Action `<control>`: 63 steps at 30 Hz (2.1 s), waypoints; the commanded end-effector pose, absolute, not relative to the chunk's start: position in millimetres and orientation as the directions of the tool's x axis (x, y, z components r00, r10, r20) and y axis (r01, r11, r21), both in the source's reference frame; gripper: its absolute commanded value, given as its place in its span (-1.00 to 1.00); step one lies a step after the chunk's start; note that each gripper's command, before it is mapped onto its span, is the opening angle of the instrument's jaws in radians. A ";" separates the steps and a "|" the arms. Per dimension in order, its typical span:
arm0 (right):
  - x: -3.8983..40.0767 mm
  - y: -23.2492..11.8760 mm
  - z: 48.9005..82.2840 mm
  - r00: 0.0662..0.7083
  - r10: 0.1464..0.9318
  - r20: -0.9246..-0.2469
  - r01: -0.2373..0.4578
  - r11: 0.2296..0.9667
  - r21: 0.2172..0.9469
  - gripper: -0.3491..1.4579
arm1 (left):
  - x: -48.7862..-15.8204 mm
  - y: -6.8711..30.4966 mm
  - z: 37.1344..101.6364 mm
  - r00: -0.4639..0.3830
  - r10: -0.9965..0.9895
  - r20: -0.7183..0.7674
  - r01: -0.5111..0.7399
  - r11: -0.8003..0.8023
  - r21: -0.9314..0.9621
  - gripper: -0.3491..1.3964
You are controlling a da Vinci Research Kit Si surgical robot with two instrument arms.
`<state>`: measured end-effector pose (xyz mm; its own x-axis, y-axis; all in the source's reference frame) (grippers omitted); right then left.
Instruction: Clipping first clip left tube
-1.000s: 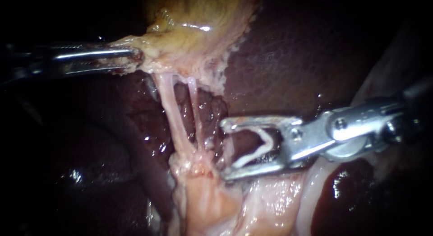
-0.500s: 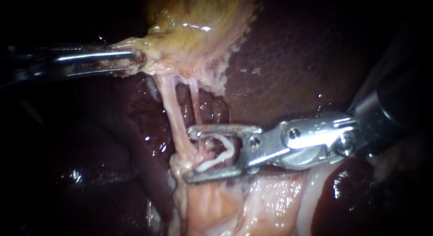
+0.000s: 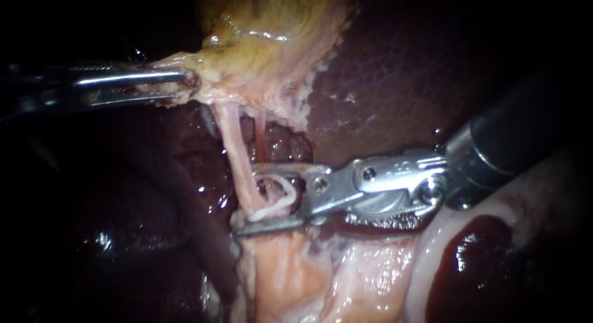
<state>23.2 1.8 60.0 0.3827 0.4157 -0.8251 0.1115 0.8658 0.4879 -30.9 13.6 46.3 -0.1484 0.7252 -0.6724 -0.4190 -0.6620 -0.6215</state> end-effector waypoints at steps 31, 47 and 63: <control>26.7 -2.0 56.3 0.338 0.476 -0.812 0.197 0.808 0.555 -0.25 | -31.0 13.6 46.3 -0.148 0.725 -0.672 -0.422 -0.661 -0.620 -1.00; 26.5 -1.8 56.7 0.346 0.508 -0.789 0.185 0.787 0.589 -1.00 | -31.0 13.6 46.3 -0.148 0.725 -0.672 -0.422 -0.661 -0.620 -1.00; 26.4 -1.7 56.9 0.366 0.516 -0.774 0.184 0.776 0.604 -1.00 | -30.9 13.6 46.3 -0.148 0.726 -0.672 -0.422 -0.661 -0.621 -1.00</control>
<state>26.4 -1.6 56.9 0.3653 0.5160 -0.7748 0.1842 0.7758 0.6035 -30.9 13.6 46.3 -0.1484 0.7255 -0.6720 -0.4218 -0.6610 -0.6206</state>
